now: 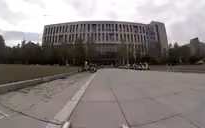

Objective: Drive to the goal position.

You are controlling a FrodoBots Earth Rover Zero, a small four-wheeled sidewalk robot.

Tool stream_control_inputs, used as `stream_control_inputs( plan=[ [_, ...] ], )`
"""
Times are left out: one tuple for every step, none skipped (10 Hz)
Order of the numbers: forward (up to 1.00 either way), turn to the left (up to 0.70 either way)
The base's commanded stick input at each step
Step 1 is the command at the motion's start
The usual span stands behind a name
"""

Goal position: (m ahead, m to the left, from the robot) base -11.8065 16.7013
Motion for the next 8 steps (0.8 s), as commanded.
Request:
stream_control_inputs(
  plan=[
    [0.7,0.0],
    [0.7,0.0],
    [0.7,0.0],
    [0.7,0.0],
    [0.7,0.0],
    [0.7,0.0],
    [0.7,0.0],
    [0.7,0.0]
  ],
)
